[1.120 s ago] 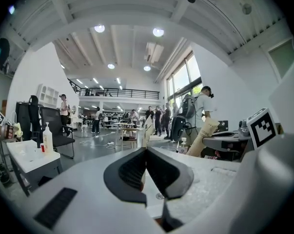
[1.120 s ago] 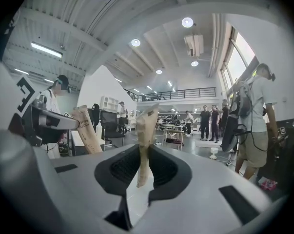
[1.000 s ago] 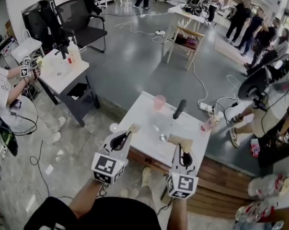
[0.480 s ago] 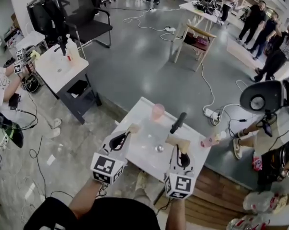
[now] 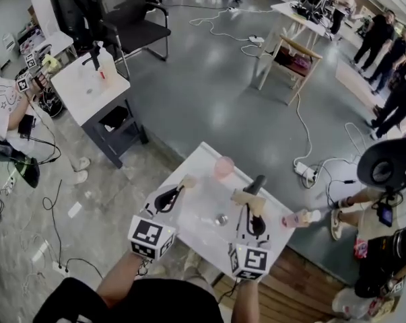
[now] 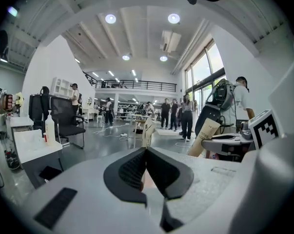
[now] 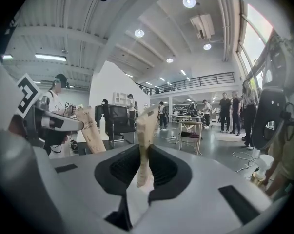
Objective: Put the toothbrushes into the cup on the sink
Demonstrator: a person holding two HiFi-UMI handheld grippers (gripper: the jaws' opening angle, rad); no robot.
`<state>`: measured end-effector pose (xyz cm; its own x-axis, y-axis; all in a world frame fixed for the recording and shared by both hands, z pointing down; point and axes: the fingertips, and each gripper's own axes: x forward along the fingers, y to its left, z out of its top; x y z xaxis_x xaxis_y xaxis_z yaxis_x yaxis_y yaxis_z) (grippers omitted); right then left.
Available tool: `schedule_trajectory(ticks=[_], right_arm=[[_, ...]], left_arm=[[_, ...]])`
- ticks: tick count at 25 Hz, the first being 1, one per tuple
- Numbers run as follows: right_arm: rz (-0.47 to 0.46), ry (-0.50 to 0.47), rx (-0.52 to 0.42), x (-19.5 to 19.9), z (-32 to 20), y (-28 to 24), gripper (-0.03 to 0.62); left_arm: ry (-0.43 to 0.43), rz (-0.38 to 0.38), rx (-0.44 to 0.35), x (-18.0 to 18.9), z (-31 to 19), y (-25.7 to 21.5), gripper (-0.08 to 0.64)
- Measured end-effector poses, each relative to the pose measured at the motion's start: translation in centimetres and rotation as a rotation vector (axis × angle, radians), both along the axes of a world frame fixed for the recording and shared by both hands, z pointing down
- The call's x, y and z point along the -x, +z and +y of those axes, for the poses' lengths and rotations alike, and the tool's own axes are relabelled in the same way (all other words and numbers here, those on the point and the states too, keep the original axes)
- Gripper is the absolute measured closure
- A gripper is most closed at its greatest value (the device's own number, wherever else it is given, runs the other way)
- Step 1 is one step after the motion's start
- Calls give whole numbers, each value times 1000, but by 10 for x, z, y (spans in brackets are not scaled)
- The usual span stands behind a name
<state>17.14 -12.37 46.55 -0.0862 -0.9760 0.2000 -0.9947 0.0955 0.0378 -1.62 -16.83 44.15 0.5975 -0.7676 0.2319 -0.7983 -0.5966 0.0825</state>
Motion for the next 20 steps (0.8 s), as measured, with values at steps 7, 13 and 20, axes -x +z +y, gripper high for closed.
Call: schedule_trajectory(ticks=[7, 13, 20], right_arm=[[3, -52, 11, 2, -37, 8, 540], [14, -66, -10, 17, -70, 2, 540], [45, -66, 3, 19, -110, 15, 540]], left_arm=[[-47, -2, 20, -3, -23, 10, 557], [-87, -5, 38, 7, -35, 19, 558], [-123, -8, 54, 12, -45, 28, 557]])
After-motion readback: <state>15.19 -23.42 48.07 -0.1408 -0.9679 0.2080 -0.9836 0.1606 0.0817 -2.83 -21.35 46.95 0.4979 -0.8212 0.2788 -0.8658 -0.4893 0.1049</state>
